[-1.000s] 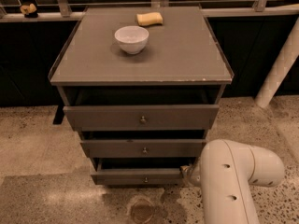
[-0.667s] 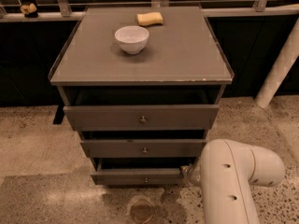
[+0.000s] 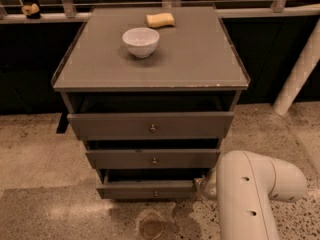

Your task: Open bottom drawer

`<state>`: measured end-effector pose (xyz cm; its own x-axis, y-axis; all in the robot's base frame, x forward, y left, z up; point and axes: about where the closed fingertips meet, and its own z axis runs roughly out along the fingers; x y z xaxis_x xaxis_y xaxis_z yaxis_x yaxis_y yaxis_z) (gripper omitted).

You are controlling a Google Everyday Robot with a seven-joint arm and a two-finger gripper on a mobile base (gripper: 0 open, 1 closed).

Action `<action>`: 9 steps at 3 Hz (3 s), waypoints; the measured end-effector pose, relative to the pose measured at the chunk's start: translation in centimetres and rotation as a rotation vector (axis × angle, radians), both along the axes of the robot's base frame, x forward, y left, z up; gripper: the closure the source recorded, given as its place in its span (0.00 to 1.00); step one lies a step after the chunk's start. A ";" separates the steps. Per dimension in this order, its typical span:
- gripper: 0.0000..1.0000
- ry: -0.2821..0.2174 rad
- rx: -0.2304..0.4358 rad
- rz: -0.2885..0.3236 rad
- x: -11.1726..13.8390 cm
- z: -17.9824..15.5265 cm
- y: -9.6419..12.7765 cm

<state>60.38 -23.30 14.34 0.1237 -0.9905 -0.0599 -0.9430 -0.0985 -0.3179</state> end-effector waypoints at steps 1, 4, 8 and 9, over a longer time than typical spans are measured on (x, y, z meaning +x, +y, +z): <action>1.00 0.000 0.000 0.000 0.0 0.2 0.0; 1.00 0.003 0.003 -0.016 -0.5 0.1 -0.1; 1.00 0.012 0.017 -0.010 -2.7 -0.3 -0.2; 1.00 0.012 0.017 -0.011 -2.7 0.0 -0.2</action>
Offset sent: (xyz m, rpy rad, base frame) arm -0.2266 0.0014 -0.2045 -0.0095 -0.0927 -0.0557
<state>57.65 -23.51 14.35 0.1124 -0.9906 -0.0781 -0.9477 -0.0833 -0.3080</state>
